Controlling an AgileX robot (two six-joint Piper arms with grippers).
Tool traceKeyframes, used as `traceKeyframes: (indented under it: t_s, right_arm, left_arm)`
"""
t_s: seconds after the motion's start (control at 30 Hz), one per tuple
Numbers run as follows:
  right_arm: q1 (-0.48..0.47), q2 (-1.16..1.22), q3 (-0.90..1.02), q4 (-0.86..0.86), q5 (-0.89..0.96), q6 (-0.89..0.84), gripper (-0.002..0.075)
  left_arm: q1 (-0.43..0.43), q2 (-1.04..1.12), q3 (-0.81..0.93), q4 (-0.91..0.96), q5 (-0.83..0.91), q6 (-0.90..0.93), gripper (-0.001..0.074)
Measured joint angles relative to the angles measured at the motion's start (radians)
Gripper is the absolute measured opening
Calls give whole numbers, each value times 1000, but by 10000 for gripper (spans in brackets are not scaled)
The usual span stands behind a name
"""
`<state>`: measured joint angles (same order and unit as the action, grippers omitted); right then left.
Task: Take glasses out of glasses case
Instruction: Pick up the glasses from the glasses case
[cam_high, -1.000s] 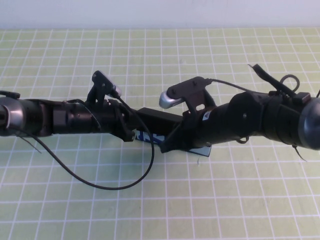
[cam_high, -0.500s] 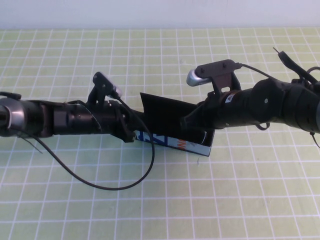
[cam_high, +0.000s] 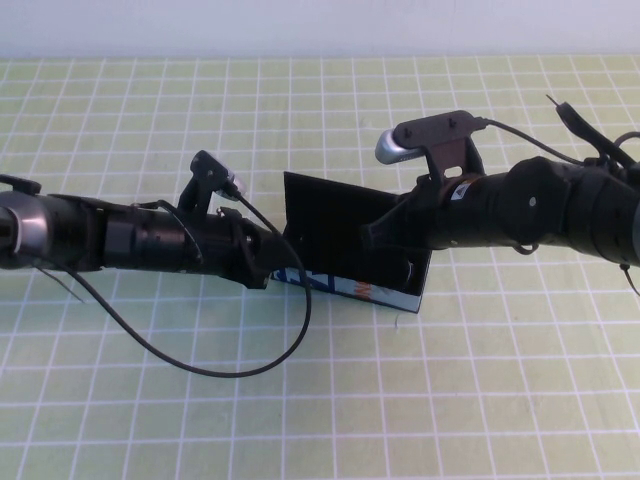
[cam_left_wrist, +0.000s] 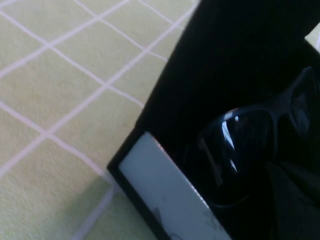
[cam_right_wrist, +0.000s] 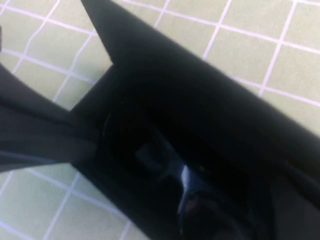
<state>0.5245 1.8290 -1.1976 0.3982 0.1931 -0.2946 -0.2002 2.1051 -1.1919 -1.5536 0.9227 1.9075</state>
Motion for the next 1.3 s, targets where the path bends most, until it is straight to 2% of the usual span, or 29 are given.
traceKeyframes:
  t_s: [0.37,0.97,1.07,1.2,1.3]
  right_arm:
    - [-54,13,-58,-5,37,0,-16]
    - [-58,197,-284,-70,191,-2,-16]
    - [-58,206,-305,-85,228,-2,-16]
    - [-58,208,-348,-94,320,-29,-16]
    - [-58,208,-391,-98,398,-78,-16]
  left_arm:
    - [2,-6,-2,104,71,-138,-4]
    - [0,-48,-80,127,73,-119,-4]
    - [0,-48,-90,85,29,-77,-4]
    - [0,-43,-94,0,-113,-61,-4]
    - [0,-17,-104,-36,-140,-59,-4]
